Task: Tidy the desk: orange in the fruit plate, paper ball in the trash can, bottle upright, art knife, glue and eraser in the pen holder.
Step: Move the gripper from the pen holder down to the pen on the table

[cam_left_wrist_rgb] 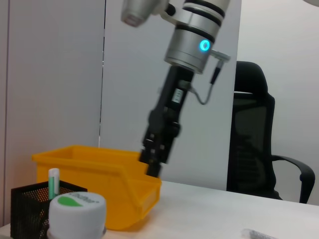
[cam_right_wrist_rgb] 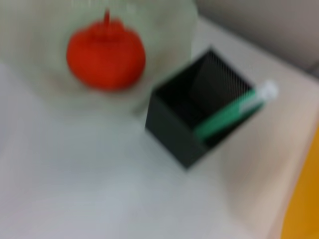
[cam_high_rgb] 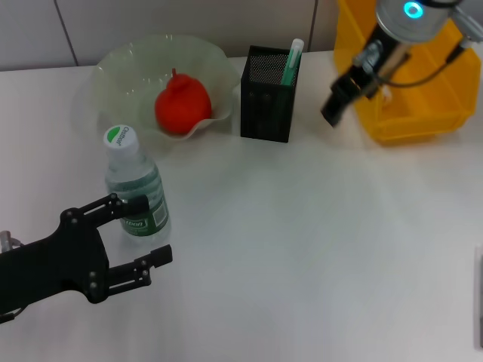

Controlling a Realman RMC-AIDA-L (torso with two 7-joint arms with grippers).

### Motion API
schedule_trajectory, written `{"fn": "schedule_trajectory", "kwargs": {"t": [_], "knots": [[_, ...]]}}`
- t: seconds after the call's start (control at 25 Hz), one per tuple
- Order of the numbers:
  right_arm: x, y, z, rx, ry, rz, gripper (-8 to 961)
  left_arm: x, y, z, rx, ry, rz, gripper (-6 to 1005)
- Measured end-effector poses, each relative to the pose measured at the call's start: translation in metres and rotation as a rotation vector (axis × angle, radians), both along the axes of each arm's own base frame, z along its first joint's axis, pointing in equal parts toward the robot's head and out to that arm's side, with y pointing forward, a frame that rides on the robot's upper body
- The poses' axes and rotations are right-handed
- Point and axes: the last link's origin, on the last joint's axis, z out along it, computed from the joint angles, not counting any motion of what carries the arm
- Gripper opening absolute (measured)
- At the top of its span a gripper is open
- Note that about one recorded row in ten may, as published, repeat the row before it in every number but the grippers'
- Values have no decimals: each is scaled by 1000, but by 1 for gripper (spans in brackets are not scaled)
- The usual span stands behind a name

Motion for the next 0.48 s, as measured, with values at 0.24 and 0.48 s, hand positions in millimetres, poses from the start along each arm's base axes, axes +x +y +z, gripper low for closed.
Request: {"fn": "schedule_trajectory", "kwargs": {"t": [0.24,0.48], "knots": [[24,-21,4,-64,-42,-146,704,4,4,2,0,1,-23,785],[67,-48,6,-157,-110,-335,703,7,8,3,-1,8,-39,785]]}}
